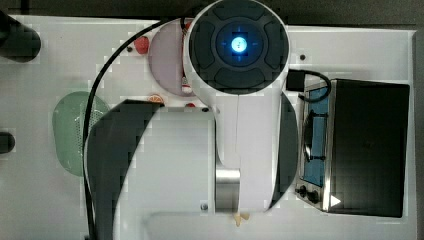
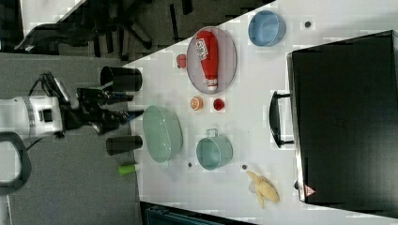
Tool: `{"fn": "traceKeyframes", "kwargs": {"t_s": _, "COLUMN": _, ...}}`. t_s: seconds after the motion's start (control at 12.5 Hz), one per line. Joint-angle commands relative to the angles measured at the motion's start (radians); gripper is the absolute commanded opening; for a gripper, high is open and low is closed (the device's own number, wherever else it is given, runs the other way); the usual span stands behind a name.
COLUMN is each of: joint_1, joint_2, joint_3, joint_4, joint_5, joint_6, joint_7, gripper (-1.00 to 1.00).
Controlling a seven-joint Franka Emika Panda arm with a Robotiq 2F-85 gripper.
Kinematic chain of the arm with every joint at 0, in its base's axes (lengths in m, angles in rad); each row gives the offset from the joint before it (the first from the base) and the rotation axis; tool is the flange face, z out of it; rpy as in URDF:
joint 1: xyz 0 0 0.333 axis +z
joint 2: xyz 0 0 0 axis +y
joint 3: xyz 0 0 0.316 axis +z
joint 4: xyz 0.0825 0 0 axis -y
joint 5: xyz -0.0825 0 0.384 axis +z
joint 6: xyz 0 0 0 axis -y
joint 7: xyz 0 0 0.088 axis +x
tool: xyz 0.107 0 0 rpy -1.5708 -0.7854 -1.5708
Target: Flap open oven.
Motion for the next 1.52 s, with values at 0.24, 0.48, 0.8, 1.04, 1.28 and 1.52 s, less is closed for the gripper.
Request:
{"fn": "traceKeyframes", "kwargs": {"t_s": 0.24, "joint_1": -0.027, "joint_2": -0.432, "joint_3": -0.056, "joint_4": -0.305, "joint_5": -0.007, "joint_6": -0.171, "joint_7": 0.117, "gripper": 0.99}}
{"fn": "traceKeyframes", "kwargs": {"t_s": 0.48, "joint_1": -0.027, "joint_2": -0.432, "joint_3": -0.056, "joint_4": -0.305, "joint_5": -0.007, "joint_6": -0.171, "joint_7": 0.117, "gripper": 0.90}}
{"fn": "traceKeyframes", "kwargs": {"t_s": 0.8, "joint_1": -0.029, "joint_2": -0.432, "joint_3": -0.058, "joint_4": -0.305, "joint_5": -0.008, "joint_6": -0.172, "joint_7": 0.117, "gripper": -0.08}}
{"fn": "traceKeyframes", "kwargs": {"t_s": 1.04, "joint_1": -0.031, "joint_2": -0.422, "joint_3": -0.073, "joint_4": -0.317, "joint_5": -0.011, "joint_6": -0.165, "joint_7": 0.115, "gripper": -0.65}}
{"fn": "traceKeyframes", "kwargs": {"t_s": 1.28, "joint_1": -0.034, "joint_2": -0.379, "joint_3": -0.114, "joint_4": -0.362, "joint_5": -0.055, "joint_6": -0.084, "joint_7": -0.074, "gripper": -0.65}}
{"fn": "traceKeyframes", "kwargs": {"t_s": 1.52, "joint_1": -0.051, "joint_2": -0.307, "joint_3": -0.184, "joint_4": -0.416, "joint_5": -0.092, "joint_6": 0.057, "joint_7": -0.437, "gripper": -0.65}}
